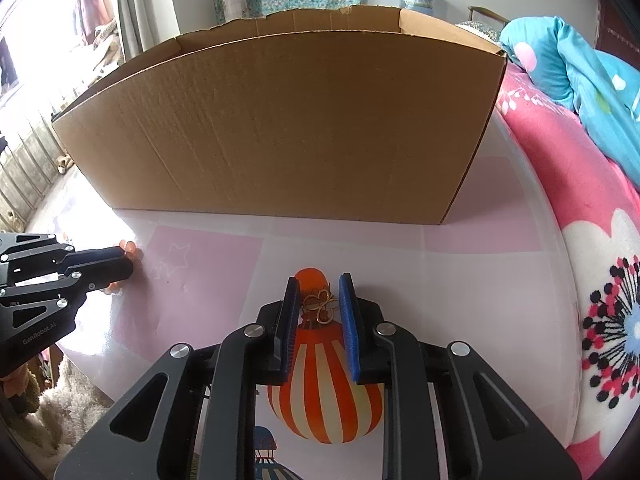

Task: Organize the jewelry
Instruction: 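Lift the bracelet and earring and carry both grippers over the box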

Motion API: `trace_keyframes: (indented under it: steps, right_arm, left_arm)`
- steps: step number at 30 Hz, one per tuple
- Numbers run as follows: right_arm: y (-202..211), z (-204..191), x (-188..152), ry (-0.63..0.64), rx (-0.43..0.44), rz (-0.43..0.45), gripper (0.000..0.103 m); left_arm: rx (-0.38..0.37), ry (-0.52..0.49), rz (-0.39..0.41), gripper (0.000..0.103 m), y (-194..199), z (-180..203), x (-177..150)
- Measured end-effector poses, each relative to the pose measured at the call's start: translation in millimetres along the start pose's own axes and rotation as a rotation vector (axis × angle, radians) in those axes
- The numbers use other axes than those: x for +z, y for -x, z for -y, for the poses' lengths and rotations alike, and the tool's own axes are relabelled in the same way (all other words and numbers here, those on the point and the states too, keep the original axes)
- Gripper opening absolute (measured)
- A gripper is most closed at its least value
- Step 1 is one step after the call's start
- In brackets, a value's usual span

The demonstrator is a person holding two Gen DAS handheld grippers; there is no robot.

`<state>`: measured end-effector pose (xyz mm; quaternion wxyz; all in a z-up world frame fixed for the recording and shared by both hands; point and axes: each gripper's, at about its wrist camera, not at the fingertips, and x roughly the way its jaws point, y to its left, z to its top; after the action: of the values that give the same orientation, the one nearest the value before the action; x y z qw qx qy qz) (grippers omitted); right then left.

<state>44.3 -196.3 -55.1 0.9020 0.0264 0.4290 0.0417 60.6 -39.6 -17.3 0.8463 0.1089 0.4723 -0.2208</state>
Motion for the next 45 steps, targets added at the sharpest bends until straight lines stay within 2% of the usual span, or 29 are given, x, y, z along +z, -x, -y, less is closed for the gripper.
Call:
trace_keyframes:
  steps: [7, 19, 23, 25, 31, 33, 37, 40, 45]
  right_arm:
    - [4.3, 8.6, 1.1, -0.040, 0.031, 0.004, 0.020]
    - [36.6, 12.5, 10.8, -0.071, 0.055, 0.081, 0.020]
    - [39.6, 11.3, 16.1, -0.086, 0.065, 0.101, 0.020]
    - [40.7, 10.8, 15.0, -0.099, 0.072, 0.109, 0.020]
    - [39.4, 15.3, 13.1, -0.152, 0.106, 0.127, 0.020]
    - [41.3, 14.9, 13.1, -0.158, 0.109, 0.135, 0.020]
    - [50.1, 14.9, 15.9, -0.157, 0.116, 0.158, 0.020]
    - [62.5, 13.5, 21.5, -0.140, 0.098, 0.187, 0.020]
    - [88.1, 15.6, 41.4, -0.134, 0.118, 0.260, 0.020]
  left_arm:
    - [0.003, 0.000, 0.001, 0.009, -1.4, -0.3, -0.2]
    - [-0.015, 0.015, 0.020, 0.009, 3.0, -8.0, -7.5]
    - [-0.027, 0.014, 0.016, 0.020, 6.9, -14.8, -11.0]
    - [-0.015, 0.000, 0.017, 0.021, 7.4, -14.6, -11.4]
    - [0.003, -0.023, 0.019, 0.019, 7.7, -16.1, -10.3]
    - [0.020, -0.029, 0.022, 0.010, 7.6, -17.5, -9.8]
    - [-0.036, 0.035, 0.042, 0.008, 16.1, -28.8, -6.4]
    - [-0.076, 0.042, 0.100, 0.008, 41.6, -34.5, -2.0]
    - [-0.205, 0.079, 0.225, 0.008, 100.7, -41.9, 19.3]
